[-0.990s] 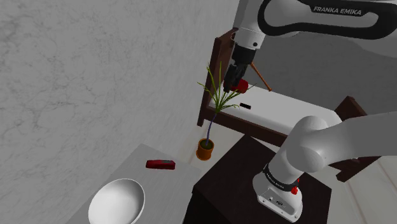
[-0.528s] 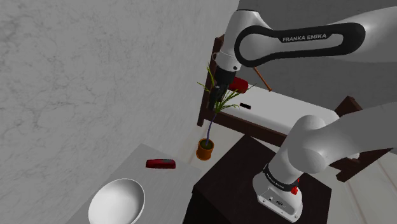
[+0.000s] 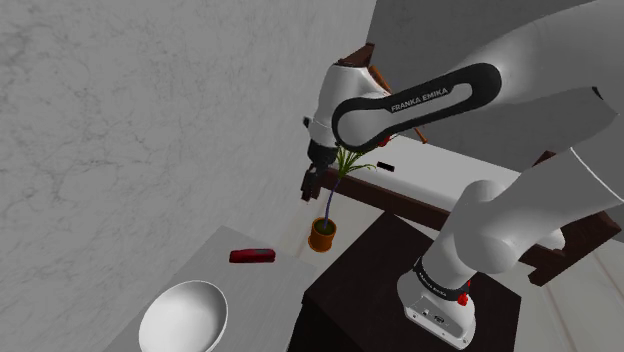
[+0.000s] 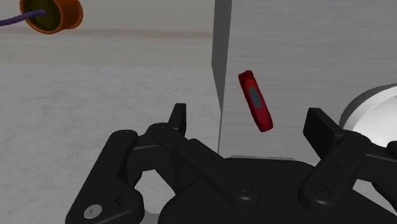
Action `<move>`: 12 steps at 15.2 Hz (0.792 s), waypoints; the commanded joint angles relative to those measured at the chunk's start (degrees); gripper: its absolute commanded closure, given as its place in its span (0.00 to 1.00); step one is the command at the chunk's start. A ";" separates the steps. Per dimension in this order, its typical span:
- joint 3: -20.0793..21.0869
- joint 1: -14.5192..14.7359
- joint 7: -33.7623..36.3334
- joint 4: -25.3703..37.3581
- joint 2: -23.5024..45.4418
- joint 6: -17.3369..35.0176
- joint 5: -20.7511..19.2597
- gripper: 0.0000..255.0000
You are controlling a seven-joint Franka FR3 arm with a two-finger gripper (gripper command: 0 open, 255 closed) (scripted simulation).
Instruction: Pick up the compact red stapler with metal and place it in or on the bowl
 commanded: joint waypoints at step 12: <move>5.48 3.93 2.12 5.56 29.70 26.13 -7.26 0.00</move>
